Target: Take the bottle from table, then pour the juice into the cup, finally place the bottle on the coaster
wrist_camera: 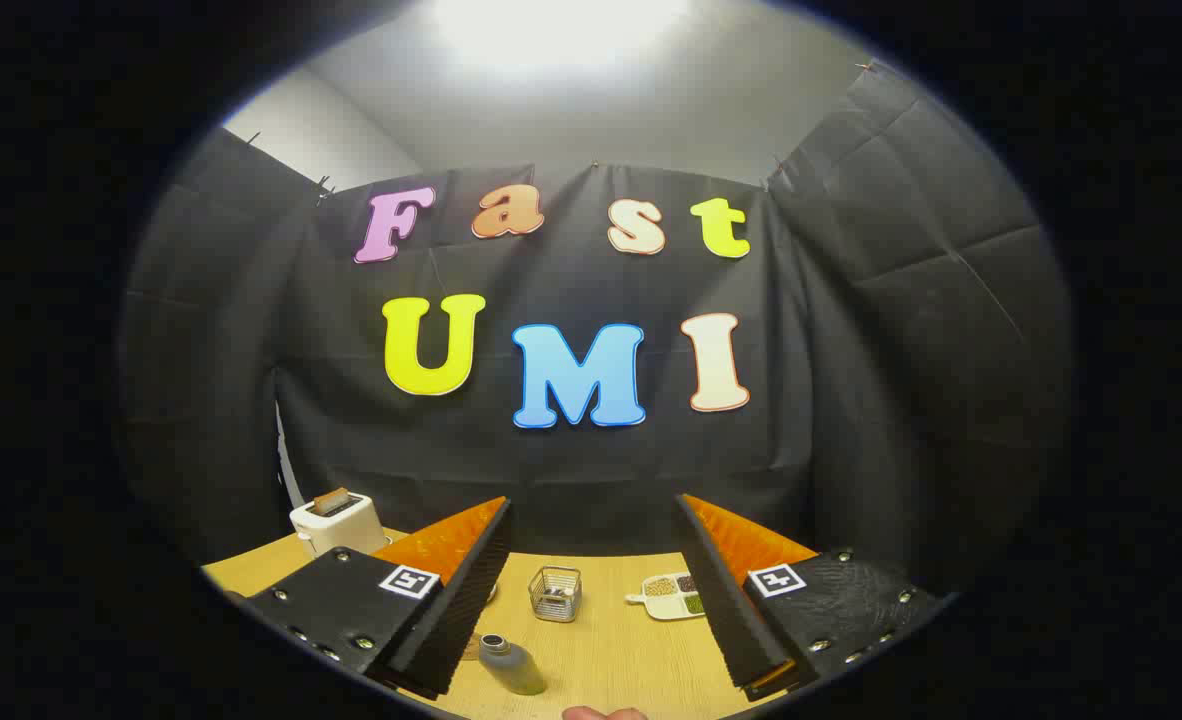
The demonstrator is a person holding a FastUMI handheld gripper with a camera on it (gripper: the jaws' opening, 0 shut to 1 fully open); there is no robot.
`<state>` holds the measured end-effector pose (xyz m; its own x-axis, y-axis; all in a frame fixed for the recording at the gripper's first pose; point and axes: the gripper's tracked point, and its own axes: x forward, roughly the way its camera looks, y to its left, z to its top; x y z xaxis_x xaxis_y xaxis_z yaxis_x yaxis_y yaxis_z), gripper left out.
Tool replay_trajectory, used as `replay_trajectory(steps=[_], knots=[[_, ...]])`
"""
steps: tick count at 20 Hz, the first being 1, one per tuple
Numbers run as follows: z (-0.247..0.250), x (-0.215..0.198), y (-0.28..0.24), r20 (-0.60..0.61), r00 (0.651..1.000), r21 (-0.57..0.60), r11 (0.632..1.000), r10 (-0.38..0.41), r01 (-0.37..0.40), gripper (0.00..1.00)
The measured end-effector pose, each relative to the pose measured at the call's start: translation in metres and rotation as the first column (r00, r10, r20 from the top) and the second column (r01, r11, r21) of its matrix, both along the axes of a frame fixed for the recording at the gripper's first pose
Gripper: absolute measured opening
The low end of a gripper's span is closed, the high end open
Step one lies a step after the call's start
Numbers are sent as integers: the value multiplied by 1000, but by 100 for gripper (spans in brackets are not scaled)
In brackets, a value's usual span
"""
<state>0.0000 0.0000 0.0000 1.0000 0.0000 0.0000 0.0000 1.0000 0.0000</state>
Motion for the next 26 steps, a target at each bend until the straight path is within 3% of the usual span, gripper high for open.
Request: replay_trajectory(steps=[12,26], knots=[[-2,2,16,-1,999,-23,999,38,-38,97],[-26,4,29,2,1000,9,1000,28,-28,97]])
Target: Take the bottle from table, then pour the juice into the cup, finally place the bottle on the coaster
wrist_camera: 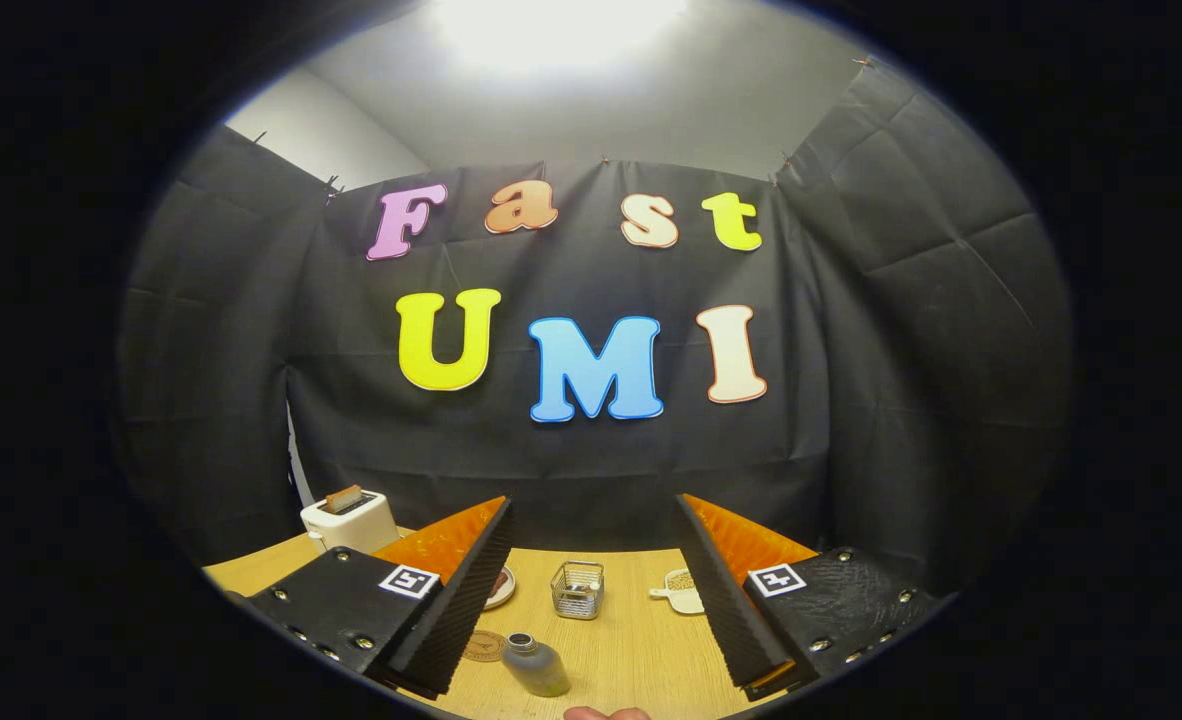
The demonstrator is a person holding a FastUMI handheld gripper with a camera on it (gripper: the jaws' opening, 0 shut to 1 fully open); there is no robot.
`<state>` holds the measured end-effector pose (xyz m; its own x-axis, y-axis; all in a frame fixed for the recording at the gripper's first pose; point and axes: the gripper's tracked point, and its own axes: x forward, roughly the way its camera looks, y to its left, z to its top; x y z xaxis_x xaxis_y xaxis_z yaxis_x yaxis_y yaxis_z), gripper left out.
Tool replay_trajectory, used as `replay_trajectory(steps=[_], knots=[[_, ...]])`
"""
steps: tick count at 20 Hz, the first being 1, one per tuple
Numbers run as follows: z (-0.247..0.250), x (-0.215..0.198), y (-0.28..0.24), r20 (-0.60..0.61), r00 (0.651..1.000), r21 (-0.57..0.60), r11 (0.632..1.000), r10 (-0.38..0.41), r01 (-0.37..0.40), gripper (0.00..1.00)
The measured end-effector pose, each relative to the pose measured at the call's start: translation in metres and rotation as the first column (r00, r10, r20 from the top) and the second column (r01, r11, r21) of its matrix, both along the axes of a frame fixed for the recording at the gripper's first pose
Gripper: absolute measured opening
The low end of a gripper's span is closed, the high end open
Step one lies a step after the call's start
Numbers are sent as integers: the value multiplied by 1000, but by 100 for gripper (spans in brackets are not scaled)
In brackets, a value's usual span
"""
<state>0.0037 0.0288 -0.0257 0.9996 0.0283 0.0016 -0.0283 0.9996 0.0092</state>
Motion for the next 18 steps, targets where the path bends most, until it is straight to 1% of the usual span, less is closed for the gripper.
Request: replay_trajectory(steps=[2,8,11,14,18], knots=[[-9,0,5,5,1000,-4,1000,-1,1,97],[-57,3,25,-39,999,26,1000,9,-8,97],[-78,6,33,-53,999,23,1000,5,-4,97],[-98,10,43,-55,998,17,1000,16,-15,97],[-146,16,55,-100,995,7,1000,25,-24,97]])
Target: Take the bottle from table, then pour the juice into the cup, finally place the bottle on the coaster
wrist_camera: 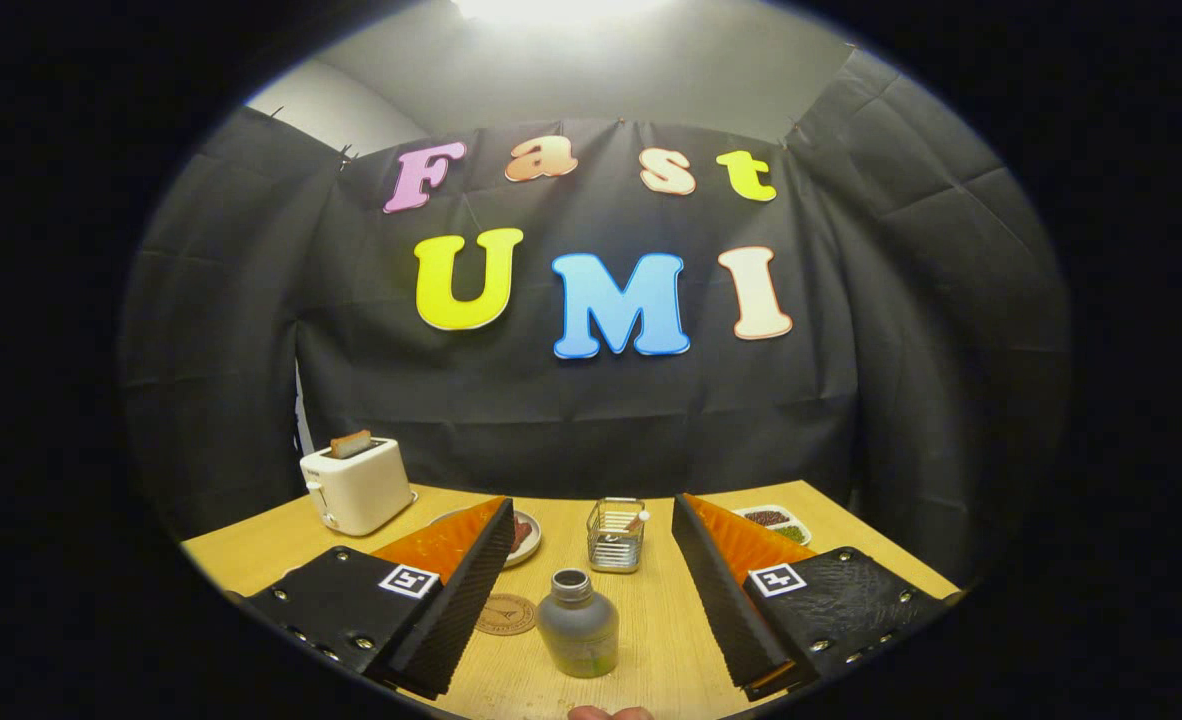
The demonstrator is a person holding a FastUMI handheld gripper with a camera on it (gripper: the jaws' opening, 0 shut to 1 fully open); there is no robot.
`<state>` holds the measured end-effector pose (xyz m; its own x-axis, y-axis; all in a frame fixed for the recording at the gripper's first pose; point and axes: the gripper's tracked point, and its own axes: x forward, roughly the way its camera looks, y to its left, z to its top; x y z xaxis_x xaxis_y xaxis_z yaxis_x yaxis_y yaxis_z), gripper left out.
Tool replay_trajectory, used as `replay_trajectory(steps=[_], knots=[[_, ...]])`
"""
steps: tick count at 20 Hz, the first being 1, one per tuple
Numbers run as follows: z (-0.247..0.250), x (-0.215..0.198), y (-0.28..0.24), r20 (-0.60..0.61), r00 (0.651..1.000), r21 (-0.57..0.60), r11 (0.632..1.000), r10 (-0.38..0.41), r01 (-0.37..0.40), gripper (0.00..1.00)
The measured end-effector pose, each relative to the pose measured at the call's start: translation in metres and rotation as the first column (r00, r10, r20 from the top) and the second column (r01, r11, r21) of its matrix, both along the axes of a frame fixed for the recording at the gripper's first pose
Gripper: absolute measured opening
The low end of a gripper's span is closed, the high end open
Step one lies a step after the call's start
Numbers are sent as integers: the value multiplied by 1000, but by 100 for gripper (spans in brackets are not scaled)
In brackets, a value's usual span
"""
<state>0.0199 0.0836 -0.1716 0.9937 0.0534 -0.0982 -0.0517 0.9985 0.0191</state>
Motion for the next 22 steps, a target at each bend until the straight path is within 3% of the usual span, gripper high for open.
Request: replay_trajectory(steps=[15,22], knots=[[-130,24,21,-136,990,-34,999,-29,25,97],[-148,36,18,-157,987,-43,998,-45,39,97]])
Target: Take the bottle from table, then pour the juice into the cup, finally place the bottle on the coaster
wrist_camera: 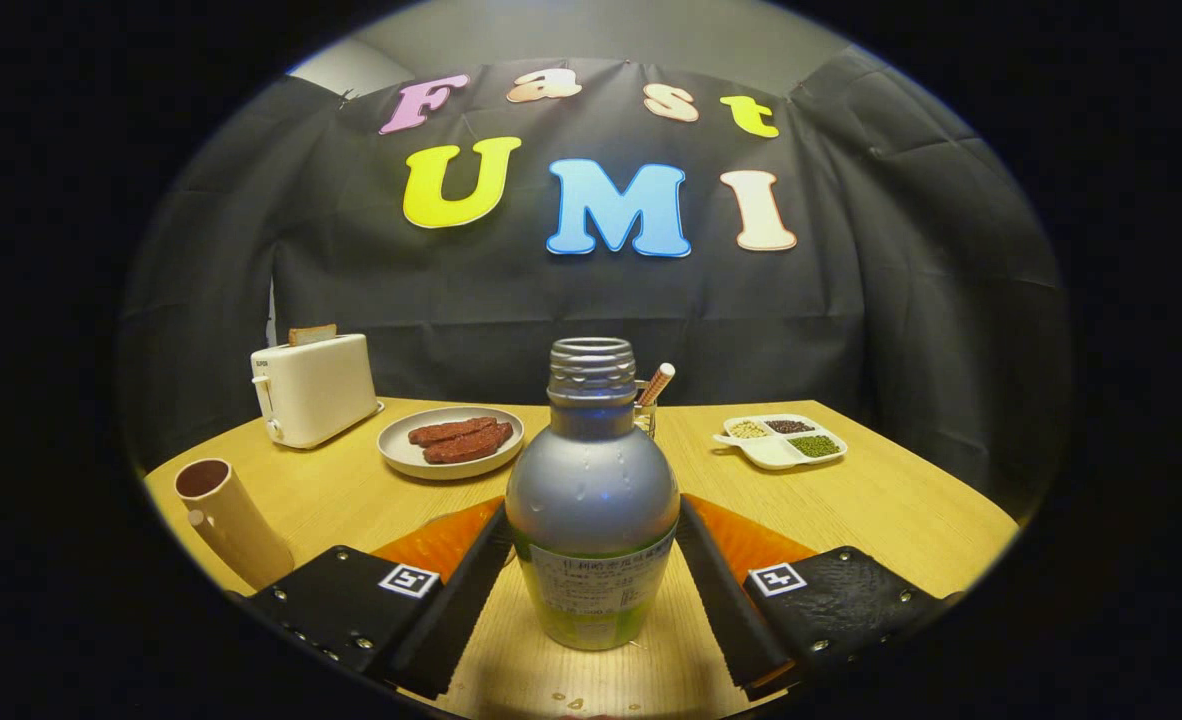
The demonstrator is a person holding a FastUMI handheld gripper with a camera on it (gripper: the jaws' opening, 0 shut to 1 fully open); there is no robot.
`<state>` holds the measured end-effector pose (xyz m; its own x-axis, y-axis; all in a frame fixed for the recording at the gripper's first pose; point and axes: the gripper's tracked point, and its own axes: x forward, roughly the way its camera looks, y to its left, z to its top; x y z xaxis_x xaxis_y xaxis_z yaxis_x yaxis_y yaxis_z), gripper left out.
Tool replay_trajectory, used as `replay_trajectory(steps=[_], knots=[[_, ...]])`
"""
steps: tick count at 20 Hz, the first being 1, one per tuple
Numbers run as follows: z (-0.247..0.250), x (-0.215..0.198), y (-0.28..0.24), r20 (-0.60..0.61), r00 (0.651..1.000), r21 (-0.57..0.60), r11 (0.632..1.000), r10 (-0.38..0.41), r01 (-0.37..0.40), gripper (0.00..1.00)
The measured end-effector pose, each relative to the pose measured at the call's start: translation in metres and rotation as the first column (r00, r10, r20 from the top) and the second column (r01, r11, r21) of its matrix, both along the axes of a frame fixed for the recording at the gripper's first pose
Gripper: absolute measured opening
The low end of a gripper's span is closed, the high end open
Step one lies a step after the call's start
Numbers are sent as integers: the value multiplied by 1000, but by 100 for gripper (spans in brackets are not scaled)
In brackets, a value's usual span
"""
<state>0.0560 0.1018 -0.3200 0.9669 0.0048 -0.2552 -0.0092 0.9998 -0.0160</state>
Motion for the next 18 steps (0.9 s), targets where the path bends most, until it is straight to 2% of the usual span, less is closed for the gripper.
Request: replay_trajectory(steps=[1,2,3,6,9,13,18], knots=[[-3,0,1,-12,1000,-9,1000,2,-2,95],[2,0,1,-13,1000,-9,1000,9,-10,85],[0,1,4,-31,999,-10,1000,19,-19,81],[5,1,12,-65,996,-53,996,64,-67,78],[29,3,16,-57,994,-173,980,92,-100,78],[59,5,31,-52,987,-335,929,151,-160,78],[84,8,55,-67,974,-443,868,216,-223,78]])
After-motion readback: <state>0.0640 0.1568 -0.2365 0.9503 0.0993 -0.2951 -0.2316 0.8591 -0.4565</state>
